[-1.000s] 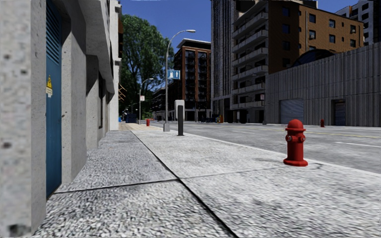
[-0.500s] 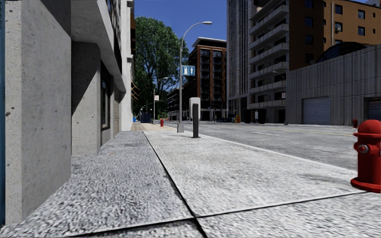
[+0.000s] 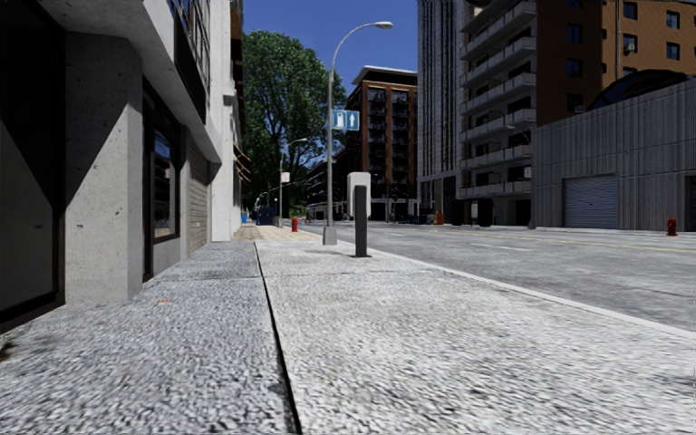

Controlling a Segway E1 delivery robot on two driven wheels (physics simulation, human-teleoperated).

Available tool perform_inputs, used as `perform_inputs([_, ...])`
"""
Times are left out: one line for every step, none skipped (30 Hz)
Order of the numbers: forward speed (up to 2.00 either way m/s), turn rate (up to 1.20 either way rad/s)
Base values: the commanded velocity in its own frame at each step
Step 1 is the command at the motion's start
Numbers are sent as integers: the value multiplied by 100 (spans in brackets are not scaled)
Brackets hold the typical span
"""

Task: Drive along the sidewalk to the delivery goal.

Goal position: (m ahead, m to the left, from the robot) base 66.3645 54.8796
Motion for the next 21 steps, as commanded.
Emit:
perform_inputs([200,21])
perform_inputs([200,21])
perform_inputs([200,22])
perform_inputs([200,22])
perform_inputs([200,22])
perform_inputs([200,22])
perform_inputs([200,22])
perform_inputs([200,22])
perform_inputs([200,22])
perform_inputs([200,22])
perform_inputs([200,22])
perform_inputs([200,22])
perform_inputs([200,23])
perform_inputs([200,23])
perform_inputs([200,23])
perform_inputs([200,23])
perform_inputs([200,23])
perform_inputs([200,23])
perform_inputs([200,23])
perform_inputs([200,23])
perform_inputs([200,23])
